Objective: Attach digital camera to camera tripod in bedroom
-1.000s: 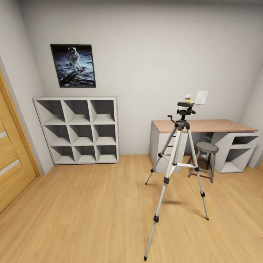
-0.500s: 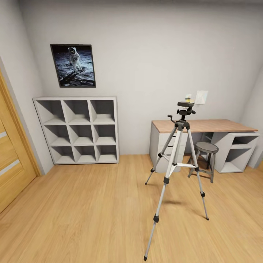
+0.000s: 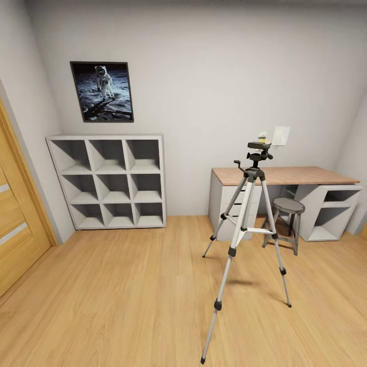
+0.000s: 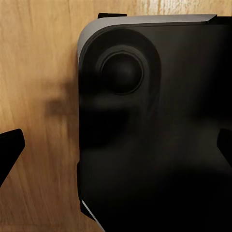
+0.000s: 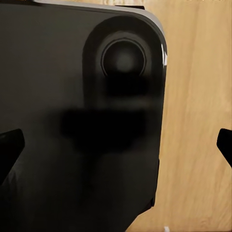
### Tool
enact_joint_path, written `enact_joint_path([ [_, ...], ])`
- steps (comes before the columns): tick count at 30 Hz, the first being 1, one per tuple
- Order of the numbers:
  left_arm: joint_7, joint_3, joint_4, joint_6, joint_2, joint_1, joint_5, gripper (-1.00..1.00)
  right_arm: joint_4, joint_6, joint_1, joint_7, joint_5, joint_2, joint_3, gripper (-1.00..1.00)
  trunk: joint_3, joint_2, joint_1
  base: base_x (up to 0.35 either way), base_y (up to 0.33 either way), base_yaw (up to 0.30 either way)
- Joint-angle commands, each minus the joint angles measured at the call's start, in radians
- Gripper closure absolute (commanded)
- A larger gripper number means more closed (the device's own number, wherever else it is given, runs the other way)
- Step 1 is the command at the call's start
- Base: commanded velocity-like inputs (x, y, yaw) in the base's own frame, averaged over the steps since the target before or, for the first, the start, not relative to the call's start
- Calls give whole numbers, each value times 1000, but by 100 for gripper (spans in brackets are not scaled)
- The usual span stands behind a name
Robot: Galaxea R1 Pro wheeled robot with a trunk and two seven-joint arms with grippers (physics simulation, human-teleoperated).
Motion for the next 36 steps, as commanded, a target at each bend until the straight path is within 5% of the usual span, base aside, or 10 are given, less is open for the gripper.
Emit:
enact_joint_path([
  [1, 0, 0, -1, -2, 0, 0, 3, -100, 0, -4, 0, 0, 1, 0, 1, -100, -1, 0, 0, 0, 0, 0],
  [18, 0, 0, -1, -2, 0, 0, 3, -100, 0, -11, 0, 0, 1, -2, 1, -100, -1, 0, 0, 0, 0, -11],
  [36, 0, 7, -1, -2, -11, 0, 7, -100, 0, -11, 0, 0, 0, 0, -1, -100, -1, 0, 0, 0, 0, -216],
])
